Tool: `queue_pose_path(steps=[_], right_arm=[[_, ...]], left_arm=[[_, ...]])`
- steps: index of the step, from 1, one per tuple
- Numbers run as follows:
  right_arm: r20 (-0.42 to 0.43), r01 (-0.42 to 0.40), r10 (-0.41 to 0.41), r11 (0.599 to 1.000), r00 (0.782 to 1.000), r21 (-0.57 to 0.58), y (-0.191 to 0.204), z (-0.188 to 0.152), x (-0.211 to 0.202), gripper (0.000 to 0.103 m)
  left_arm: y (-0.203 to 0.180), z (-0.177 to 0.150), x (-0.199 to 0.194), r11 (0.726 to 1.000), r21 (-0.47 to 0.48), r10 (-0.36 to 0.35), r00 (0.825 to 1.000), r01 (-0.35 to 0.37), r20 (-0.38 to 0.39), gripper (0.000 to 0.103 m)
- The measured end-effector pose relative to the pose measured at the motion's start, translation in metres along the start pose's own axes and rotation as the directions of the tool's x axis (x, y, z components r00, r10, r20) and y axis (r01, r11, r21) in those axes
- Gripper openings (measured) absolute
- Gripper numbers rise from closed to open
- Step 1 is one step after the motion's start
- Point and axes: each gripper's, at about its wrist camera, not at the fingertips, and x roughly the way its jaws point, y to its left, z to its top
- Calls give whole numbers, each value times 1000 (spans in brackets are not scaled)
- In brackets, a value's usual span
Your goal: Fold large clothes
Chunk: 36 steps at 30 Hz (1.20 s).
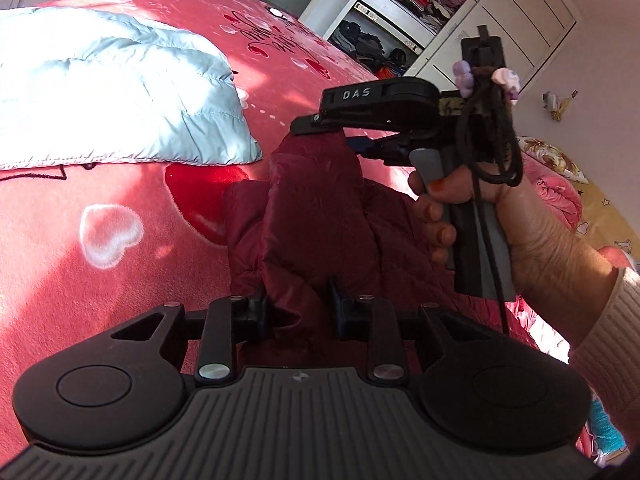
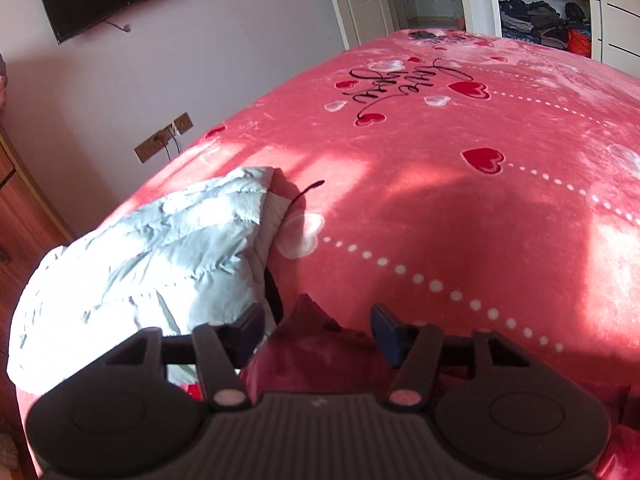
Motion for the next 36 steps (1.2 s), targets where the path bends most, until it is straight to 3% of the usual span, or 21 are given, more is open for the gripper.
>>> queue_pose_path(steps=[1,3,7,11,13,17,23,29,31,33,35,36], right_arm=[[-12,4,-4,1000,1000,-4,0,-3,3,34],[-13,-9,9,1000,1000,1,1,-6,3,14],[41,-71,71,997,997,7,10,-6,-16,4],[73,-131,132,991,989,-14,22,-2,-37,3],[77,-136,139,990,987,-36,30,-2,-43,3],[48,-114,117,991,992,-71,44,-7,-30,3],[-23,-96,95,995,995,-40,44,-29,9,3],[-4,-90,90,995,996,38,31,-46,23,5],[8,-92,91,994,996,54,29,-46,19,10],[30,-105,103,992,994,70,26,-43,8,24],[90,-118,110,989,990,85,22,-41,-12,56],[122,-113,102,990,987,89,20,-40,-23,67]], left_arm=[[0,0,-3,1000,0,-11,1000,11,2,32],[3,0,-10,999,-14,-45,999,45,3,30],[8,-1,-24,992,-18,-123,992,123,0,25],[7,-9,-38,977,6,-211,977,211,-34,24],[5,-13,-44,973,45,-222,973,225,-57,24],[7,-23,-47,979,124,-149,983,162,-107,24],[22,-32,-50,985,125,-101,983,121,-156,26],[27,-27,-52,988,111,-91,984,108,-154,35],[33,-24,-60,990,98,-90,988,102,-124,38],[41,-20,-67,993,74,-83,994,88,-71,41],[49,-16,-77,997,44,-67,998,67,-8,50],[54,-11,-81,998,23,-52,998,51,32,50]])
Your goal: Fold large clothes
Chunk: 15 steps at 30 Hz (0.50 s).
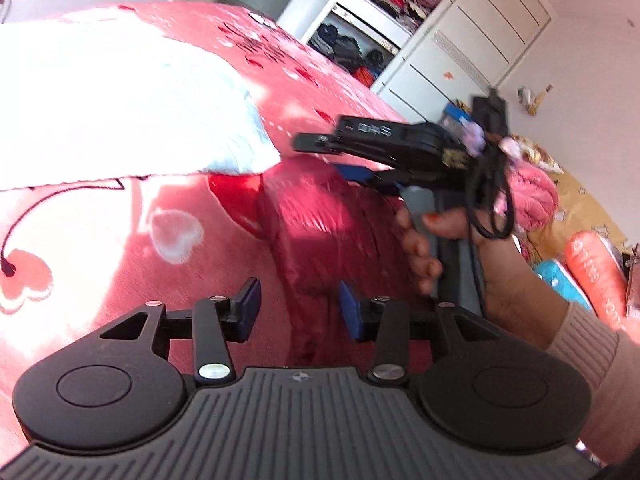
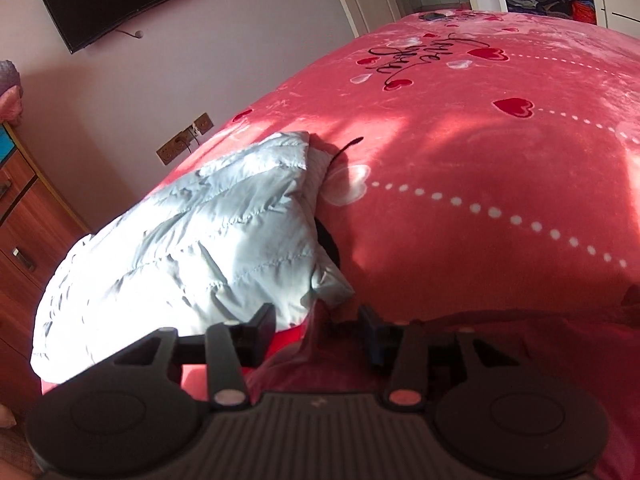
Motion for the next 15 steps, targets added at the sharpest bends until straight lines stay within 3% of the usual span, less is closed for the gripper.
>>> queue_pose_path(steps=[5,11,15], right_arm=[[134,51,-54,998,989,29,-22,3,-65,70],[177,242,-234,970,956,-25,-53,-39,-118,69],[155,290,-278,955,948,-65,-65,-66,-120,57]], left_arm=[[0,10,-5,998,-56,2,993,5,119,48],[-39,12,21,996,77,-63,986,51,154,48],[-58,12,45,988,145,-78,987,58,137,48]])
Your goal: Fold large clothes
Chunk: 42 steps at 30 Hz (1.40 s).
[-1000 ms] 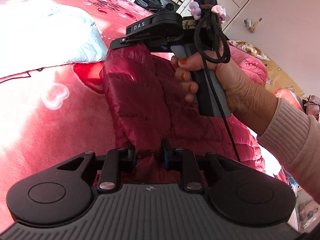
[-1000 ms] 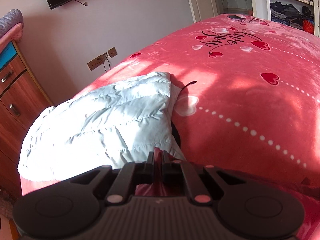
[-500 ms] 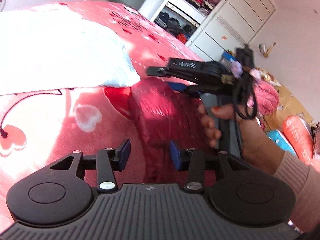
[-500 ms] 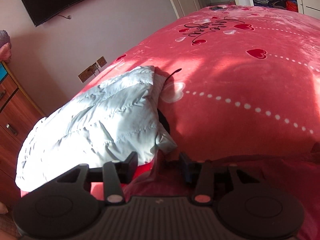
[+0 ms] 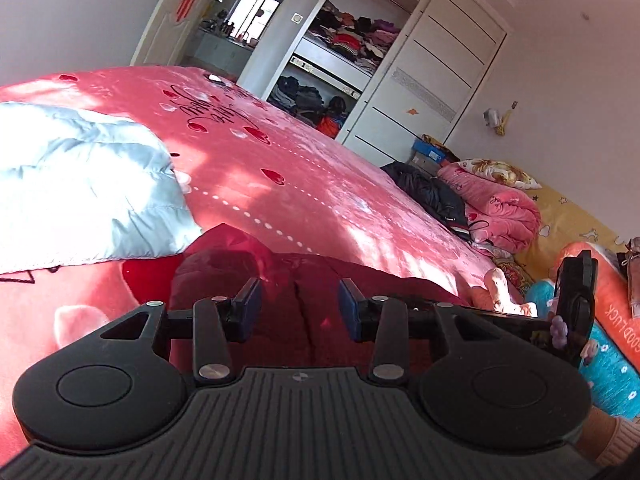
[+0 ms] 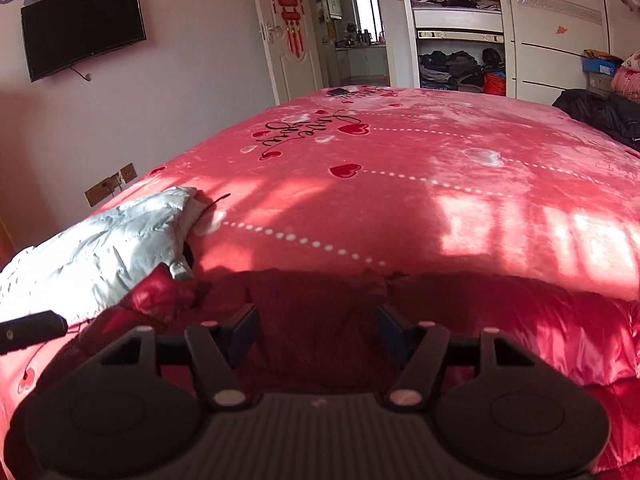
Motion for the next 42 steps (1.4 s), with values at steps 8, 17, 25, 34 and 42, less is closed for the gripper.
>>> queue_pose_path(steps=[8,17,25,34,42], right_arm=[[-20,15,-14,1000,1000,4,-3,-3,21,52],[-21,35,-34,998,999,51,-10,-18,45,52],[0,64,-64,998,998,22,-6,-31,53,52],[-10,53,-53,998,999,19,-4,-26,34,84],[92,190,-199,977,976,98,-30,-46,-68,100]], left_arm=[[-7,-2,40,988,107,125,986,-113,-113,49],[-2,-14,40,972,128,211,971,-197,-111,50],[-10,-18,46,962,154,245,963,-227,-108,50],[-17,-17,28,959,162,246,967,-234,-60,59],[-44,-25,2,943,221,255,967,-249,1,79]])
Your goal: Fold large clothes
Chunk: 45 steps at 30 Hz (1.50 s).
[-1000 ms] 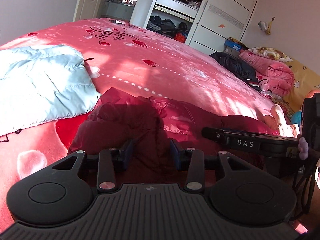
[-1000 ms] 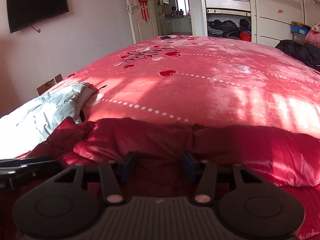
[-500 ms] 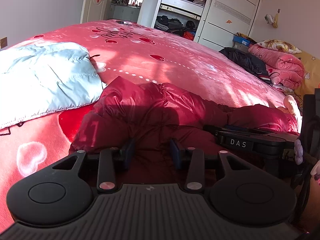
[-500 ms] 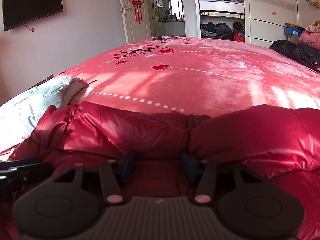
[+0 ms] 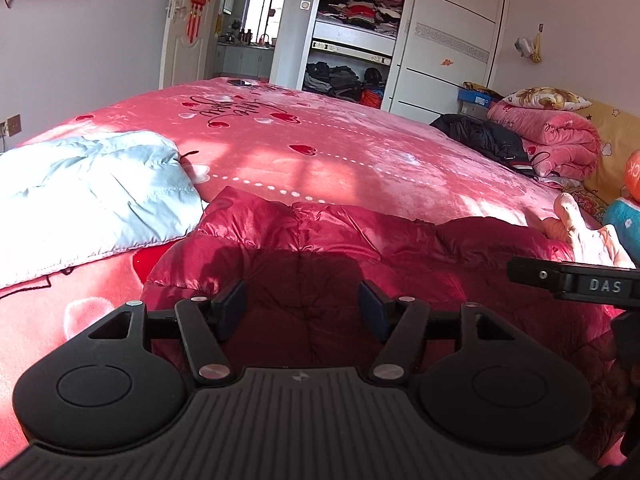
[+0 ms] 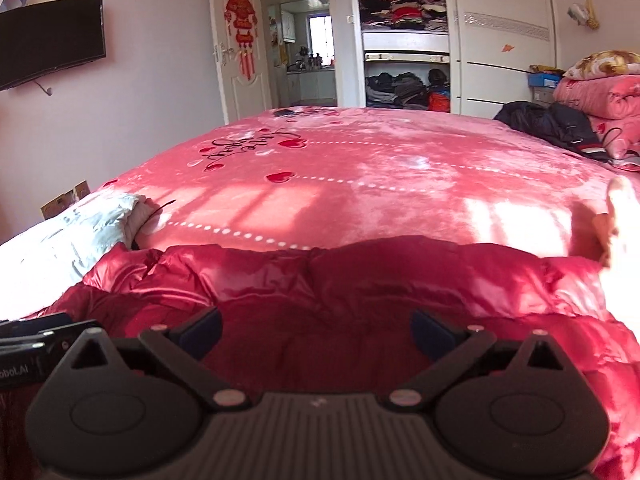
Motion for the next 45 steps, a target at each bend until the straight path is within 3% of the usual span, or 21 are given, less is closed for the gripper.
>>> queue_pose_path(steps=[5,11,14,17,24,27,34,40,45], right_arm=[[-2,103,-104,982,995,160,-63,-20,-55,100],[-5,167,-178,910,984,381,-157,-50,-104,100],[-13,103,-112,857,994,505,-198,-62,-110,100],[6,-28,31,783,999,621,-234,-74,-99,100],[25,-168,223,652,974,740,-267,-80,-61,100],[-25,-131,222,659,975,740,-269,-77,-49,100],[-45,-172,287,684,957,709,-270,-74,-32,103],[-16,-221,333,661,943,717,-273,-71,-23,103],[12,-294,410,632,912,717,-270,-67,-16,103]], left_arm=[[-8,-5,-14,1000,-27,5,1000,-6,-14,87],[-32,-15,-29,999,-43,6,998,-8,-54,93],[-43,-23,-38,999,-34,-1,997,-2,-79,97],[-47,-26,-43,1000,-22,9,994,-11,-105,97],[-31,-18,-50,995,-63,64,990,-72,-123,97],[-18,-10,-50,988,-116,92,989,-106,-116,97],[18,10,-45,951,-278,107,989,-132,-100,97],[37,17,-24,929,-348,89,988,-128,-128,98],[50,20,-2,915,-385,58,986,-116,-159,98]])
